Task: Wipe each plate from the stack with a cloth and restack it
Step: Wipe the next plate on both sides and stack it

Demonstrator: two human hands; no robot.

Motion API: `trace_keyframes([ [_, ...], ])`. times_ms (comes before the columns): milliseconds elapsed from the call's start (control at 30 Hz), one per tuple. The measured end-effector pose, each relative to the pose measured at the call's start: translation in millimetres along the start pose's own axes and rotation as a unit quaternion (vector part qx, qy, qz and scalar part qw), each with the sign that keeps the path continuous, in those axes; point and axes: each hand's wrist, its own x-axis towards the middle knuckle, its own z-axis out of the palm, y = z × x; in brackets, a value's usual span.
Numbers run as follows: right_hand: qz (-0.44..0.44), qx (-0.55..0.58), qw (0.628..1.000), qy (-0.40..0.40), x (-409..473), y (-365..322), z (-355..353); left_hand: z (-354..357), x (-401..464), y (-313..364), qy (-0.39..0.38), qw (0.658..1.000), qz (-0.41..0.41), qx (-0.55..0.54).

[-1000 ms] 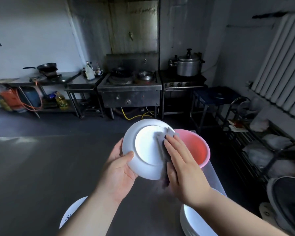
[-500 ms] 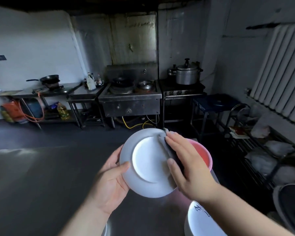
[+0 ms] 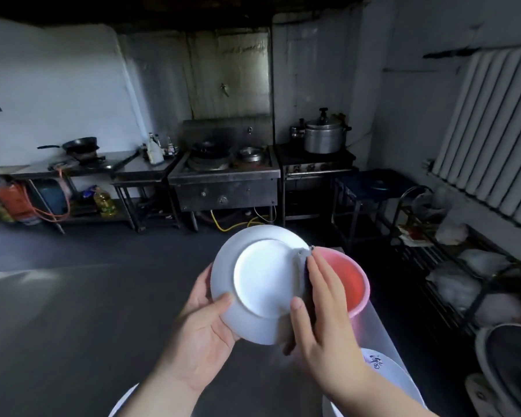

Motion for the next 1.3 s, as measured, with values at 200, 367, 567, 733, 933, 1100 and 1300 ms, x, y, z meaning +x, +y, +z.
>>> trace_keyframes([
  [200,0.046,0.072,0.993,-0.077,72,-7,-36,11,1,10,-0.005,0.997,-0.066,0.041],
  [367,-0.050,0.010,0.995,-0.089,53,-3,-33,11,4,11,0.028,0.997,-0.021,0.075],
  [567,-0.033,-0.066,0.993,-0.097,17,3,-16,5,0,5,0.054,0.997,-0.019,0.058],
  [733,-0.059,-0.052,0.991,-0.105,64,-3,-29,12,0,0,0.042,0.998,0.016,0.037],
  [933,0.025,0.015,1.000,-0.011,1,3,3,10,0,-7,-0.032,0.999,0.005,0.002],
  [1100,0.033,0.018,0.998,-0.046,75,15,-33,4,0,6,-0.078,0.993,-0.067,0.058],
  [1300,0.002,-0.013,0.997,-0.077,51,15,-28,8,4,2,-0.009,0.999,-0.035,0.028],
])
